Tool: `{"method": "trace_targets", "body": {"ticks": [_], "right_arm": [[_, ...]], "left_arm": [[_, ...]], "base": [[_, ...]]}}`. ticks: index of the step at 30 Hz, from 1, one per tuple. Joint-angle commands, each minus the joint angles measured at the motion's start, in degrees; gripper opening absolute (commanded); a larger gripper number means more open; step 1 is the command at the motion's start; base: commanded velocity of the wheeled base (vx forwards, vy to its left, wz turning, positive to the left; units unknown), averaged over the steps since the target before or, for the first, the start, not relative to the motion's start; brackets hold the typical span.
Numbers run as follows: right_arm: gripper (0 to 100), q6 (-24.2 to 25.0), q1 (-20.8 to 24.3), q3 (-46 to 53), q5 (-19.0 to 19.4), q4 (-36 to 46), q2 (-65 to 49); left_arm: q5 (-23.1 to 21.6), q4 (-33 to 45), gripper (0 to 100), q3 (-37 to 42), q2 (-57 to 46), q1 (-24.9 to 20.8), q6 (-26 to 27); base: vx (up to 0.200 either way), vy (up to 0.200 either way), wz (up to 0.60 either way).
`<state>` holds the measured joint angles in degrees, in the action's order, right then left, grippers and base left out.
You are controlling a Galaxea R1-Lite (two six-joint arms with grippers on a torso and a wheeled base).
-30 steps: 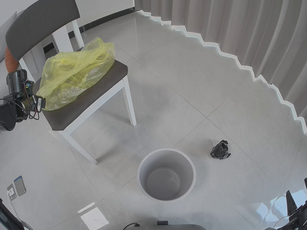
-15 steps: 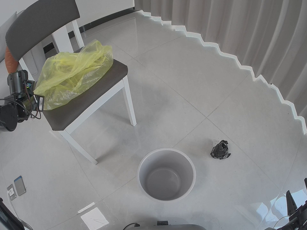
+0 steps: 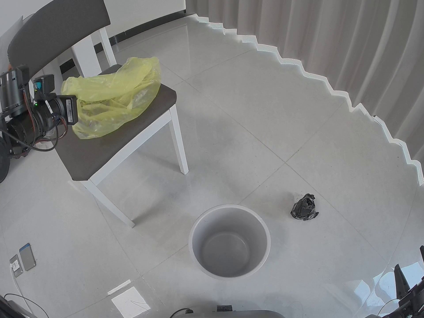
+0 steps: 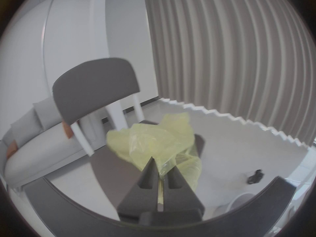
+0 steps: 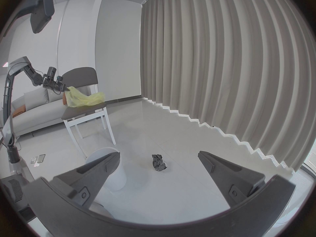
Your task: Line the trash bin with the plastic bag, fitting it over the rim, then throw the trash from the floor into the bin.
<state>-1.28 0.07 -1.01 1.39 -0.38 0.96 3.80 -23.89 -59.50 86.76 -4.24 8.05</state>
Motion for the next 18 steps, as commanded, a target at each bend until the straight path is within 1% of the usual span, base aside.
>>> {"method": "trace_targets", "body": {"ticks": [1,2,3,4,6,9,10,11,13,14,16,18], "right_arm": [[100,1.6,0.1,-0.7,0.3,-2.5,-0.5],[100,5.9,0.2,-5.2,0.5,-5.1,-0.1],[100,8.1,0.2,-8.7,0.7,-5.4,0.9],[100,8.9,0.1,-10.8,1.2,-4.9,2.2],[100,7.3,0.3,-12.7,2.9,-3.8,5.5],[100,4.9,0.5,-13.2,5.3,-3.3,10.2],[100,4.8,0.5,-13.3,5.5,-3.3,10.5],[100,4.4,0.6,-13.9,7.0,-3.8,13.5],[100,4.4,0.6,-13.9,7.0,-3.8,13.5],[100,4.4,0.6,-18.2,9.7,-3.8,21.6],[100,4.4,0.6,-22.2,10.8,-3.8,27.1],[100,4.4,0.6,-26.1,11.5,-3.8,31.8]], "left_arm": [[-3.4,0.6,0,1.8,-9.9,-8.9,-1.3],[-3.4,0.6,0,1.8,-11.1,-11.6,-1.2],[-3.5,0.9,0,1.9,-12.4,-13.4,-0.7],[-3.7,1.5,0,1.8,-13.6,-15.0,-0.2],[-3.8,4.9,0,0.4,-16.0,-18.7,2.2],[-3.5,12.2,0,-1.8,-19.3,-23.2,8.5],[-3.4,12.6,0,-1.8,-19.5,-23.3,8.8],[-3.0,15.9,0,-1.8,-21.3,-25.0,13.0],[-3.0,15.9,0,-1.8,-21.3,-25.0,13.0],[-1.3,23.6,0,-3.7,-24.2,-26.5,22.6],[-0.6,30.0,0,-7.1,-25.3,-28.3,26.3],[0.0,34.0,0,-9.7,-25.6,-32.1,27.5]], "base": [[0.0,0.0,0.0],[0.0,0.0,0.0],[0.0,0.0,0.0],[0.0,0.0,0.0],[0.0,0.0,0.0],[0.0,0.0,0.0],[0.0,0.0,0.0],[0.0,0.0,0.0],[0.0,0.0,0.0],[0.0,0.0,0.0],[0.0,0.0,0.0],[0.0,0.0,0.0]]}}
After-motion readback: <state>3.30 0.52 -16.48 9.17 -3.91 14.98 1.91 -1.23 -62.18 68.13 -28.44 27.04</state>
